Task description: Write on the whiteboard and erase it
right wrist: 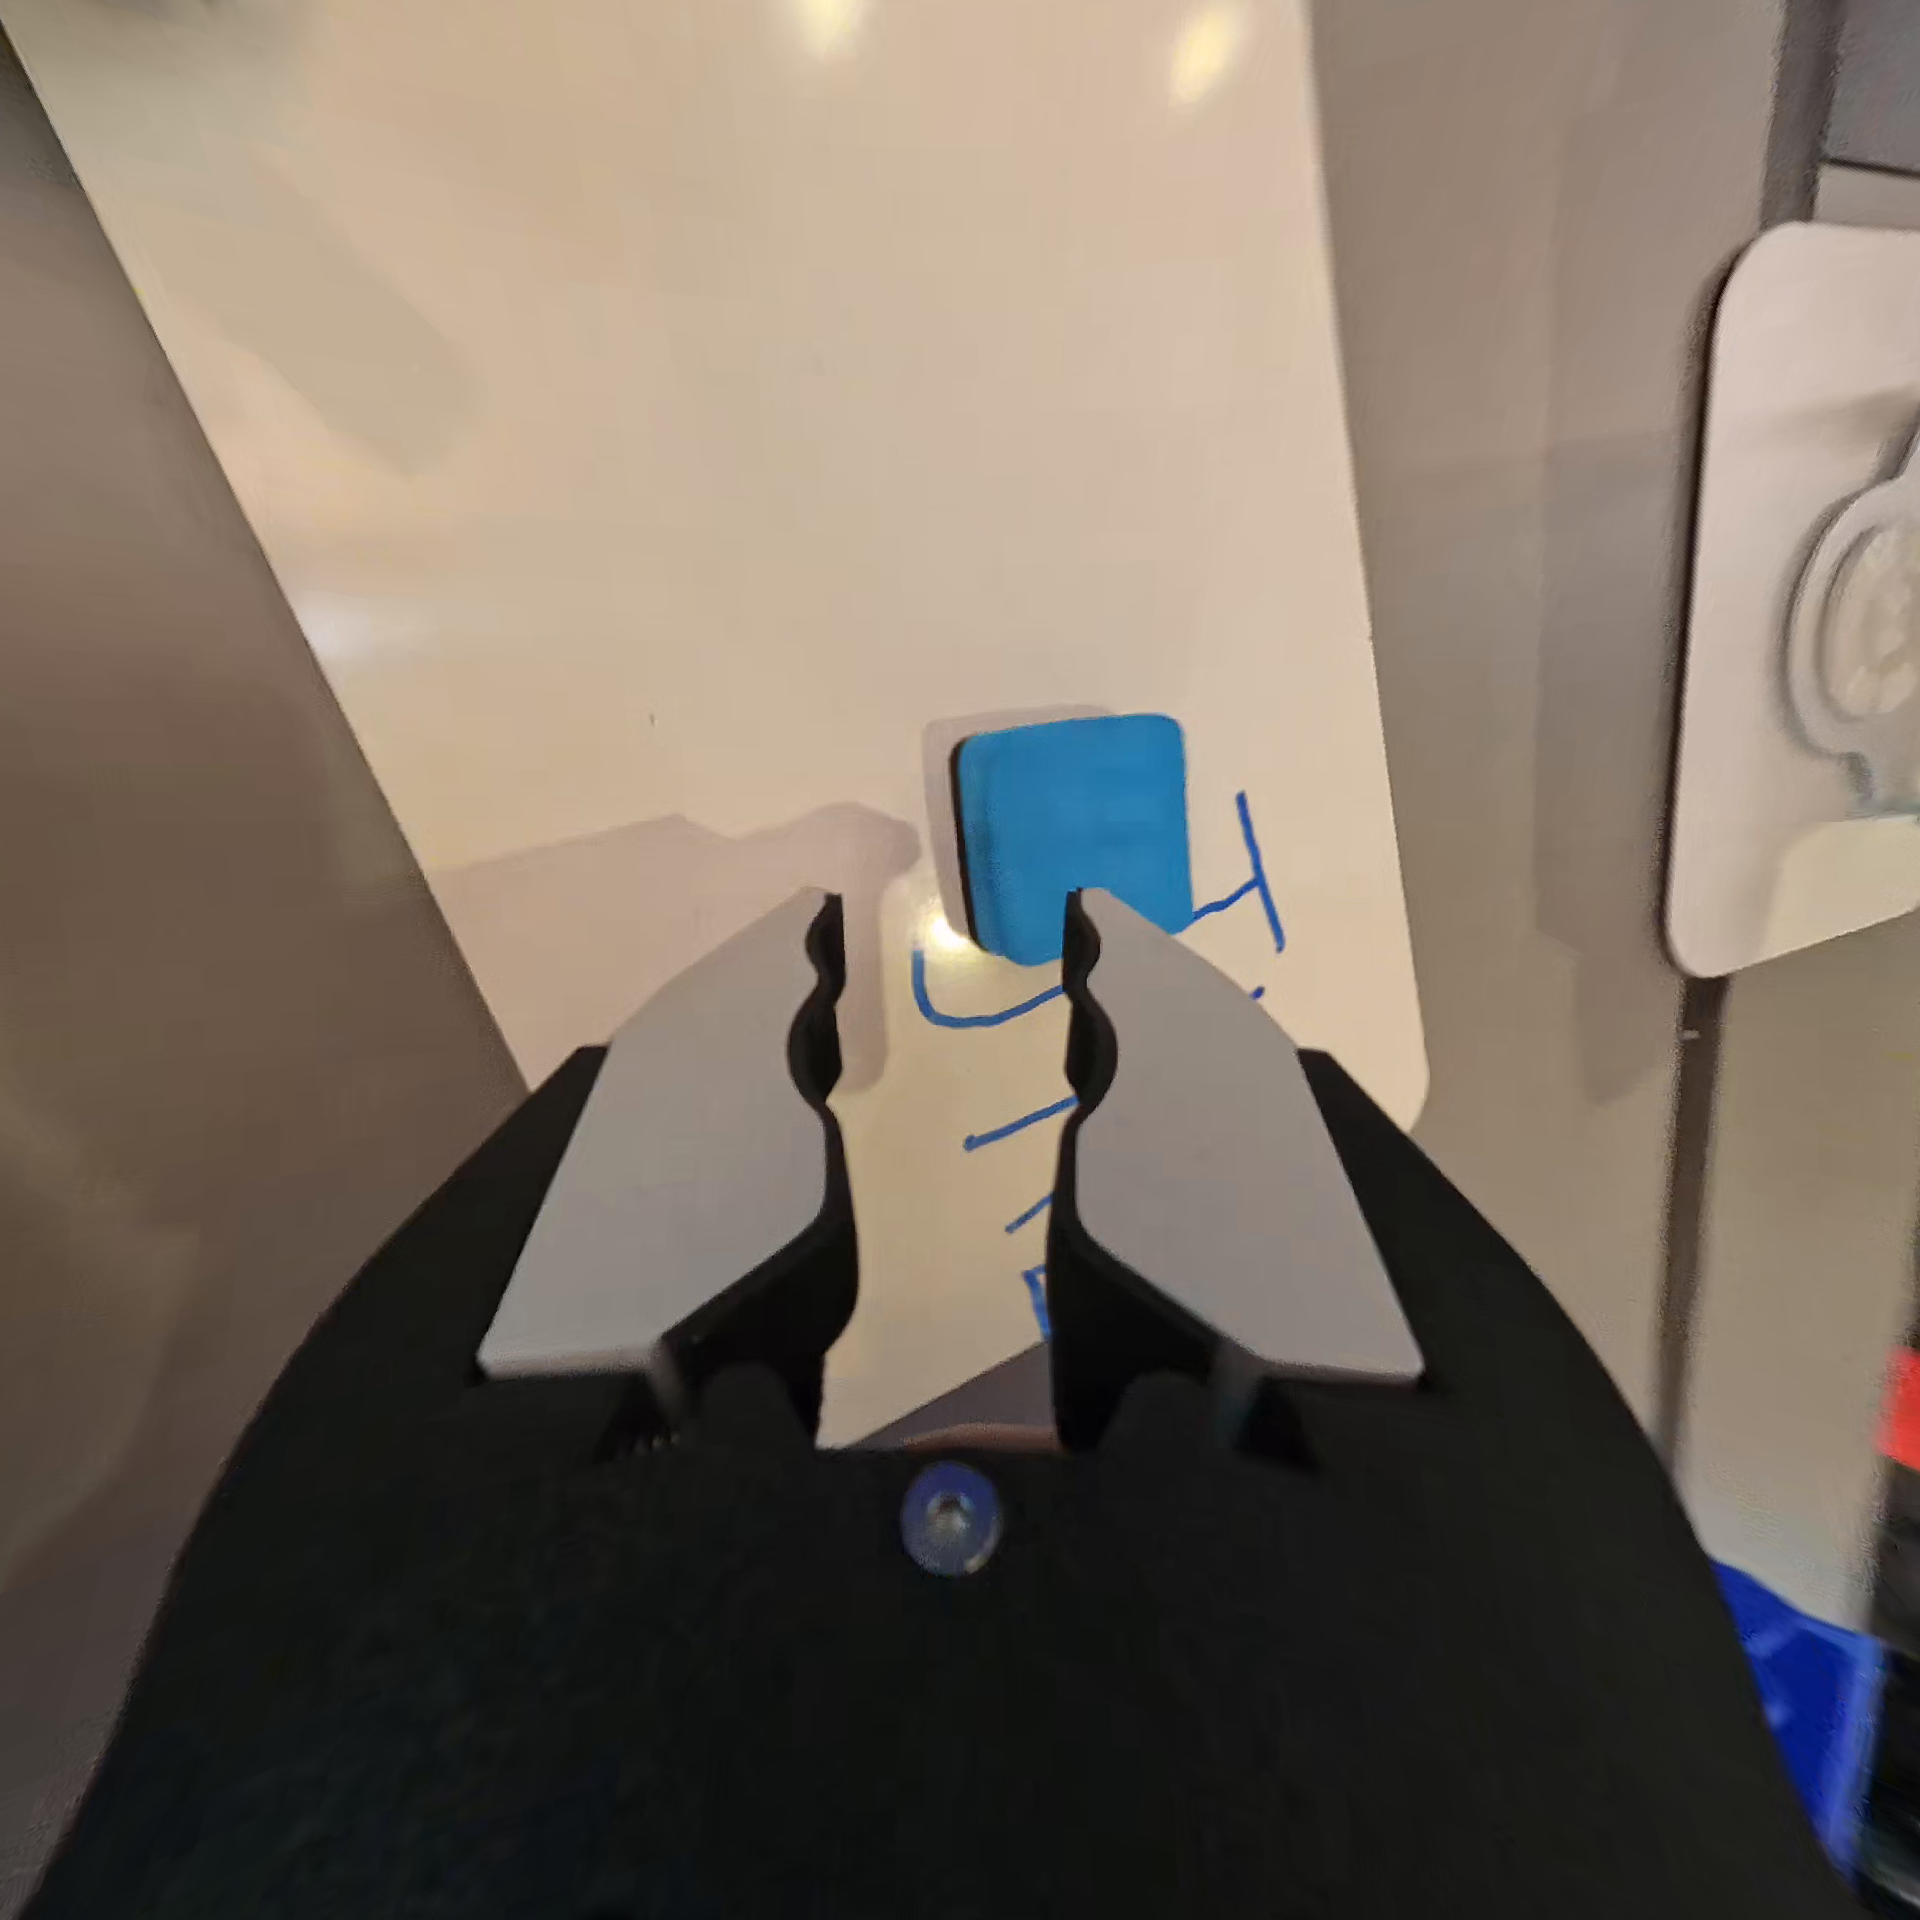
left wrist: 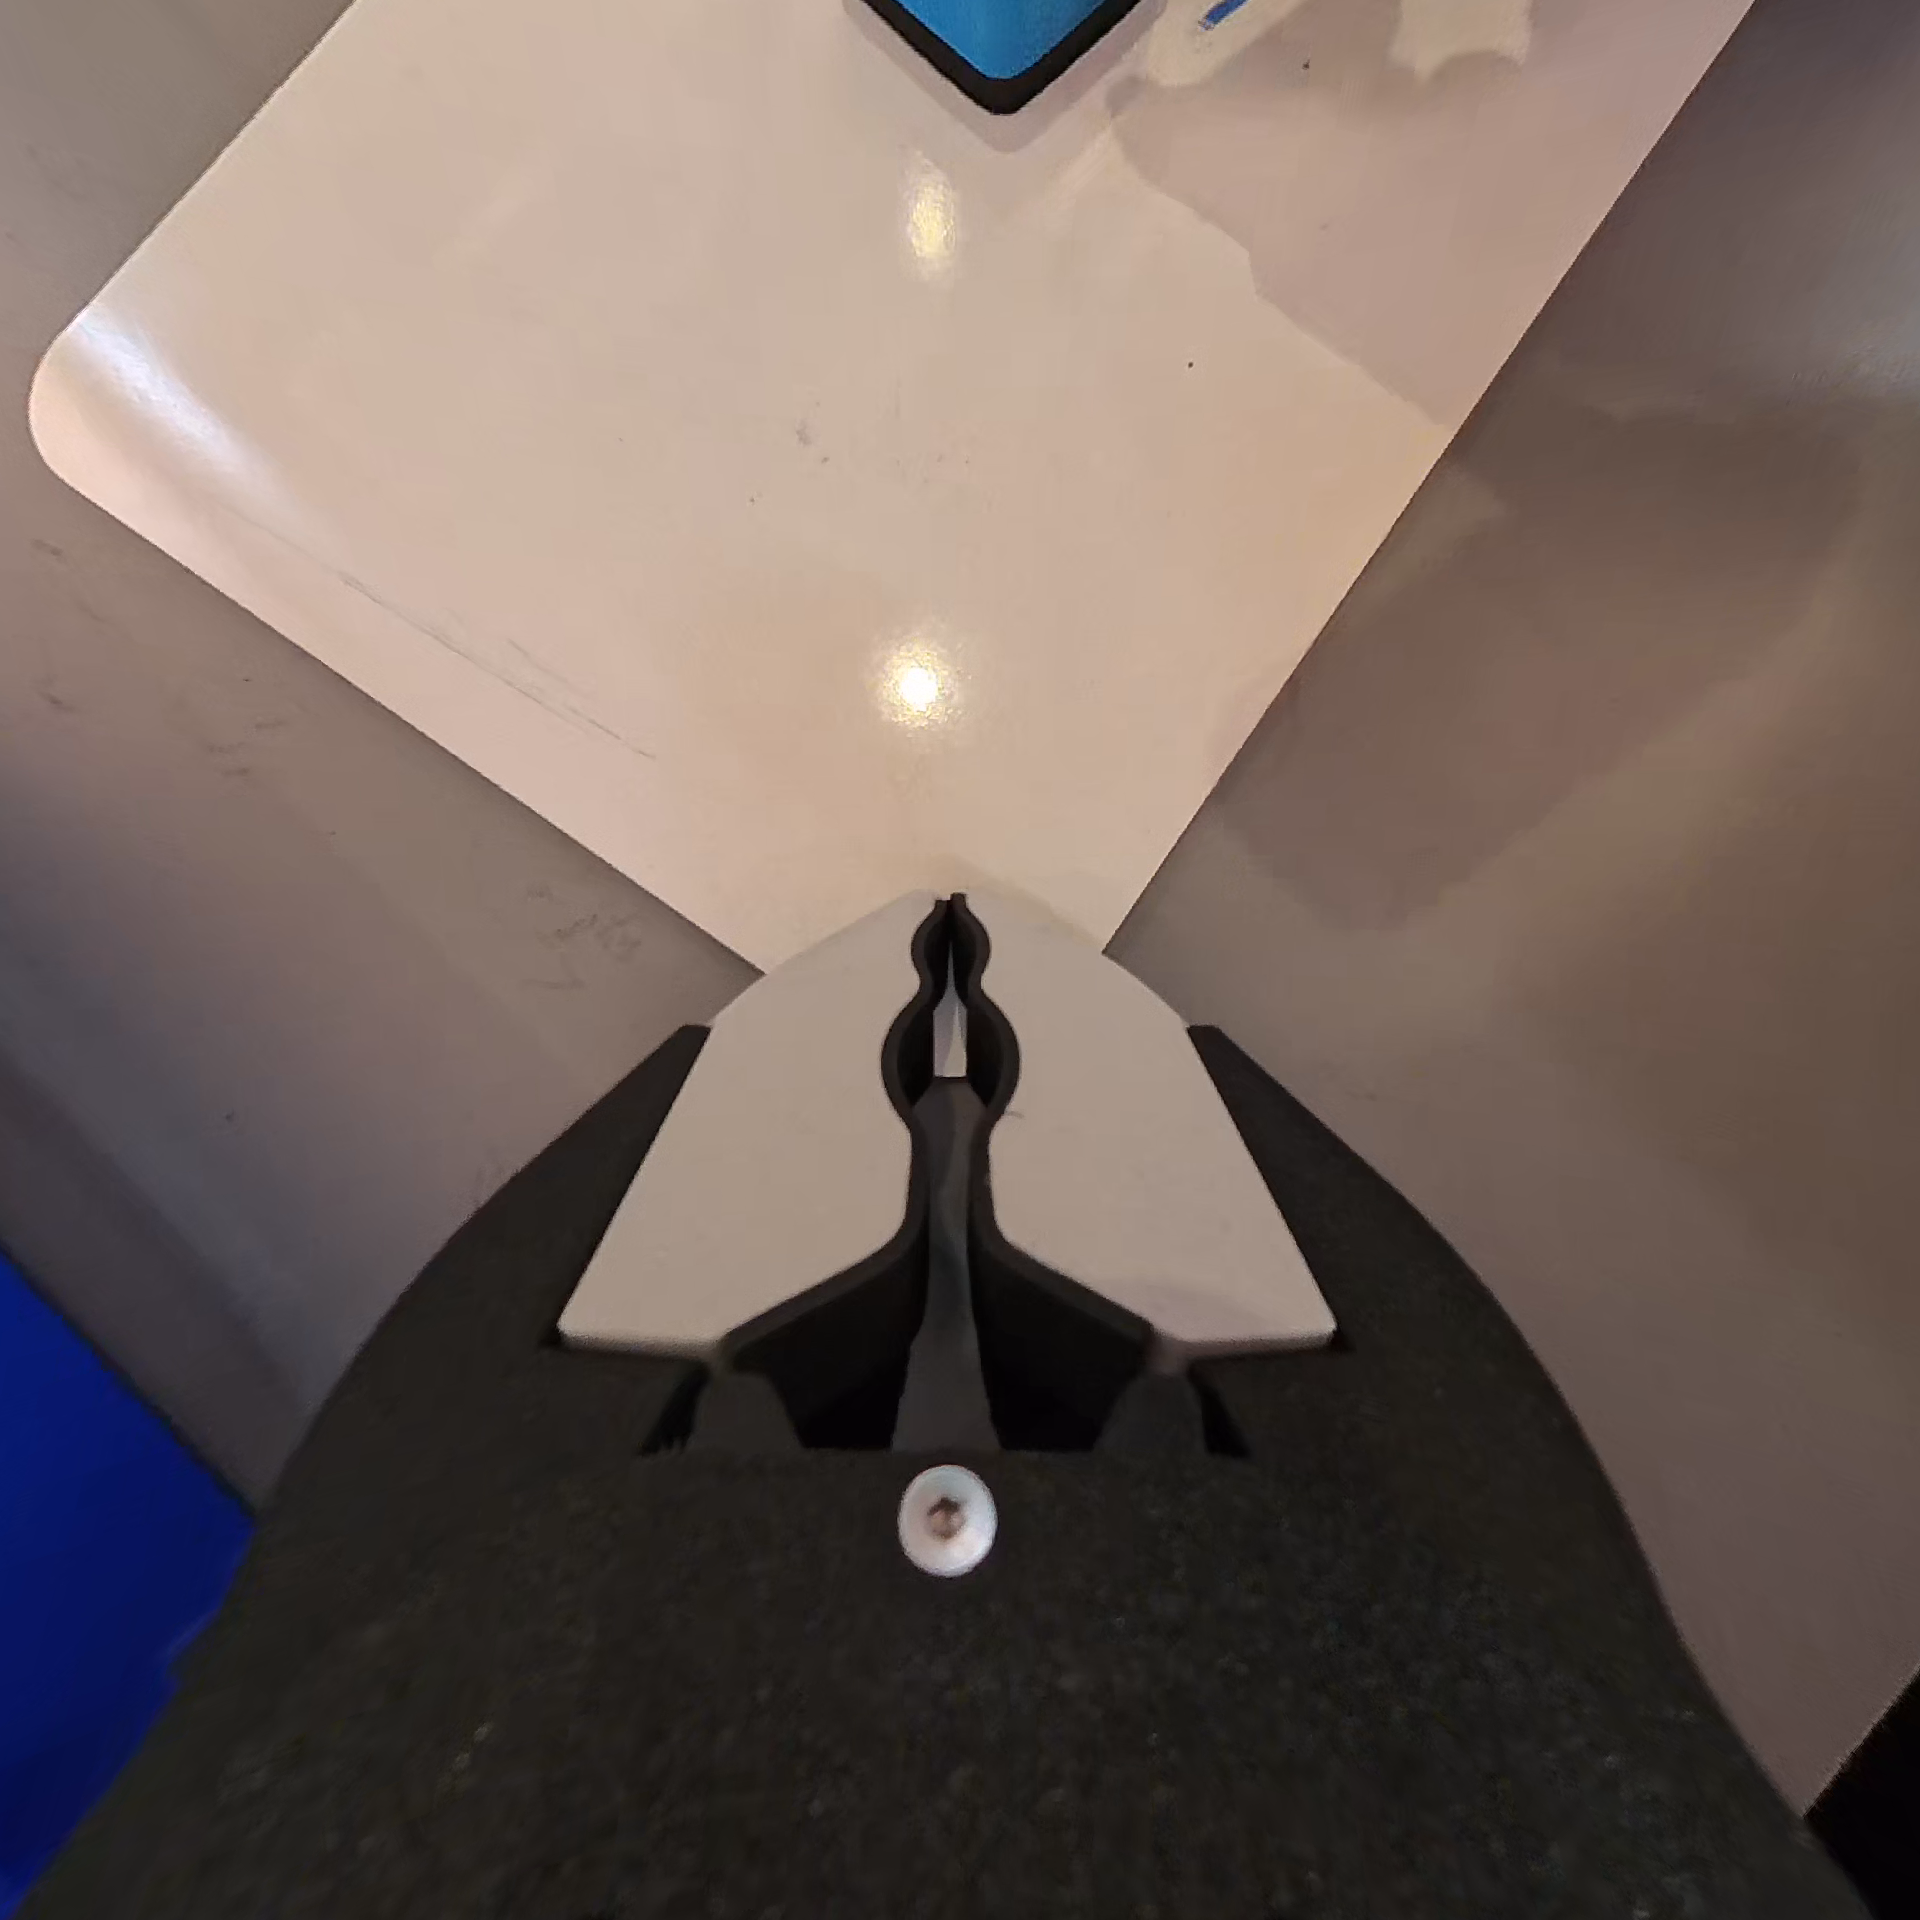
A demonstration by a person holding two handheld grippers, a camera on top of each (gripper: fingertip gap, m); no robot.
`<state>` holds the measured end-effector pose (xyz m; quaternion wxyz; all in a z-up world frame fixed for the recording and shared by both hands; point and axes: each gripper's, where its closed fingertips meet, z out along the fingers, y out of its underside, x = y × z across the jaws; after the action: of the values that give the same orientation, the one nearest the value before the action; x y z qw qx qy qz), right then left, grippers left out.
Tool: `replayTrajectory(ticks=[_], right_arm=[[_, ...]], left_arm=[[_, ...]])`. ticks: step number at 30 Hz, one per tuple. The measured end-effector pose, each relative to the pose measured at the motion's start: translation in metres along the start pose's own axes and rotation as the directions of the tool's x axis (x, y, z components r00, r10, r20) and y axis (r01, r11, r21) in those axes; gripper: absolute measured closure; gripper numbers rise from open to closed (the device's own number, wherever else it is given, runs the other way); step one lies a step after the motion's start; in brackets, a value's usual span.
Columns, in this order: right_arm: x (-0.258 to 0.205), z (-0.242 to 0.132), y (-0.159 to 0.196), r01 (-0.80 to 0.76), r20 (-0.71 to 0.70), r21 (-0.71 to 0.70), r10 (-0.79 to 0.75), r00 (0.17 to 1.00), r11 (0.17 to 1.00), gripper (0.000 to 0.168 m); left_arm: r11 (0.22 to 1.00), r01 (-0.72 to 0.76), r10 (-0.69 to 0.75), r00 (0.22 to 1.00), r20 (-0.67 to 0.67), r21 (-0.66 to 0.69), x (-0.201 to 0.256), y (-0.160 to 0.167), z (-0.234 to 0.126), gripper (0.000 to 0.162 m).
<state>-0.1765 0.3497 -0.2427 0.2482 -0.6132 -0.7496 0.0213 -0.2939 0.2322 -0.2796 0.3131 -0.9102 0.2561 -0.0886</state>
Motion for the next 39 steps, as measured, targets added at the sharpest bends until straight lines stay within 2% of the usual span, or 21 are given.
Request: replayTrajectory(ticks=[2,4,7,11,14,18,24,25,27,29,30,35,37,39], right_arm=[[0.010,-0.008,-0.007,-0.127,0.072,0.064,0.123,0.990,0.990,0.122],[0.023,-0.003,-0.004,-0.195,0.117,0.052,0.188,0.975,0.980,0.119],[0.036,0.013,-0.001,-0.157,0.129,0.011,0.155,0.979,0.987,0.124],[0.032,0.029,0.000,-0.088,0.202,-0.047,0.096,0.975,0.995,0.130],[0.030,0.031,-0.003,-0.088,0.225,-0.038,0.094,0.970,0.995,0.140],[0.037,0.032,0.005,-0.113,0.223,-0.052,0.122,0.967,0.992,0.135],[0.069,0.033,0.037,-0.214,0.207,-0.122,0.236,0.949,0.969,0.134],[0.066,0.033,0.035,-0.233,0.236,-0.119,0.255,0.938,0.965,0.141],[0.055,0.035,0.021,-0.229,0.265,-0.078,0.242,0.933,0.970,0.144],[0.047,0.036,0.011,-0.171,0.255,-0.056,0.180,0.950,0.984,0.151],[0.050,0.036,0.011,-0.160,0.238,-0.061,0.170,0.956,0.985,0.149],[0.086,0.038,0.046,-0.332,0.229,-0.113,0.350,0.909,0.936,0.151],[0.086,0.040,0.040,-0.339,0.224,-0.107,0.355,0.908,0.935,0.151],[0.075,0.045,0.017,-0.306,0.234,-0.067,0.313,0.920,0.950,0.151]], left_arm=[[1.000,0.001,-0.001,1.000,-0.001,-0.001,0.000,0.000,0.000,0.162],[1.000,0.001,-0.001,1.000,0.002,-0.004,0.000,0.000,0.000,0.162],[1.000,-0.006,0.006,1.000,0.011,-0.006,-0.001,0.000,0.000,0.162],[1.000,-0.002,0.002,1.000,0.020,-0.009,-0.002,0.000,0.001,0.162],[1.000,0.003,-0.003,1.000,0.017,-0.008,-0.002,0.000,0.001,0.162],[1.000,0.024,-0.024,1.000,-0.004,0.002,-0.003,-0.001,0.001,0.162],[1.000,0.019,-0.019,1.000,0.002,0.001,-0.003,-0.001,0.001,0.162],[1.000,0.021,-0.021,1.000,0.001,0.000,-0.003,-0.001,0.001,0.162],[1.000,0.025,-0.025,1.000,-0.002,0.000,-0.003,-0.001,0.001,0.162],[1.000,0.025,-0.025,1.000,-0.004,0.000,-0.003,-0.002,0.001,0.162],[1.000,0.026,-0.026,1.000,-0.004,0.001,-0.004,-0.002,0.001,0.162],[1.000,0.024,-0.024,1.000,-0.001,0.000,-0.004,-0.003,0.002,0.162],[1.000,0.023,-0.023,1.000,0.000,-0.001,-0.004,-0.004,0.003,0.162],[1.000,0.021,-0.021,1.000,0.002,-0.003,-0.004,-0.004,0.004,0.162]])
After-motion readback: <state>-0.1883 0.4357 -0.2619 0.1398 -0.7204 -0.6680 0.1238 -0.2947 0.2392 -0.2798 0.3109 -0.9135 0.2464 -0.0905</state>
